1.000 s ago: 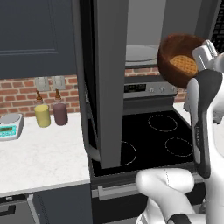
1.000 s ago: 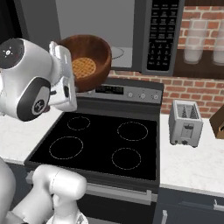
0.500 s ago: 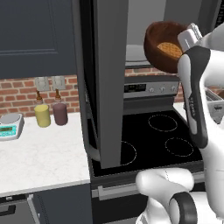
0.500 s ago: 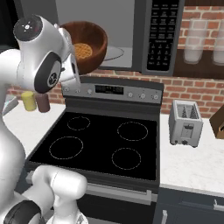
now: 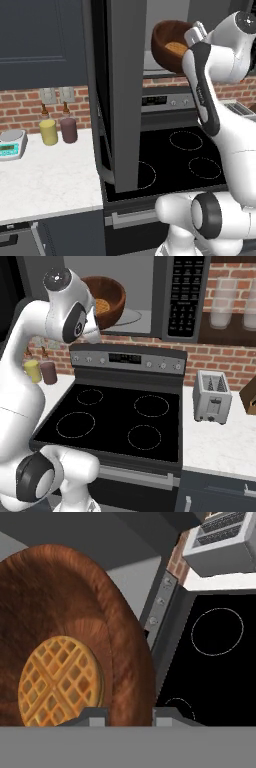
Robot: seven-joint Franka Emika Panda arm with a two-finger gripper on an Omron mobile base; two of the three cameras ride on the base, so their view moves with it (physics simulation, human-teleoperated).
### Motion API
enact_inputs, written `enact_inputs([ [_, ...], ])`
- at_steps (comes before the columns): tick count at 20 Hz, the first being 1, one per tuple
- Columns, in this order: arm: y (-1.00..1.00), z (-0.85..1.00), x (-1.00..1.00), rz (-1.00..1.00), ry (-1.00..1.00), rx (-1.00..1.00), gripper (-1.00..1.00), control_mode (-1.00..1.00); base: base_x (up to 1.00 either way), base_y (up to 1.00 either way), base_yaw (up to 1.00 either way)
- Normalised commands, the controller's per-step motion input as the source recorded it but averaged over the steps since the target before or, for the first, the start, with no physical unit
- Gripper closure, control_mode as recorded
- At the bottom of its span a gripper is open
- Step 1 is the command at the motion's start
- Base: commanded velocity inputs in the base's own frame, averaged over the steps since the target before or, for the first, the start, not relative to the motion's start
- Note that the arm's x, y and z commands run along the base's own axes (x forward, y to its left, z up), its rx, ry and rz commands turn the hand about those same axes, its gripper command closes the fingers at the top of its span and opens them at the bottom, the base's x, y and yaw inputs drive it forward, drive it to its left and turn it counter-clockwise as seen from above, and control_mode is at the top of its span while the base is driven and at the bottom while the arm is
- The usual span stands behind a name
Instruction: Open the microwave, place the bowl with waffle inside the microwave, then close the microwave door and turn it on.
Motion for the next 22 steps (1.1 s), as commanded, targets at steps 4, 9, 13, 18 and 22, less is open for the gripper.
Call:
enact_inputs([
  [4,0.02,0.00,0.74,0.00,-0.06,0.00,1.00,-1.00,0.00,0.00,0.00],
  [9,0.02,0.00,0.70,0.00,-0.05,0.00,1.00,-1.00,0.00,0.00,0.00],
  [13,0.13,0.00,0.66,0.00,0.00,0.00,1.00,-1.00,0.00,0.00,0.00],
  [18,0.30,0.00,0.41,0.00,0.00,0.00,1.00,-1.00,0.00,0.00,0.00],
  [22,0.24,-0.02,0.36,0.00,0.00,0.00,1.00,-1.00,0.00,0.00,0.00],
])
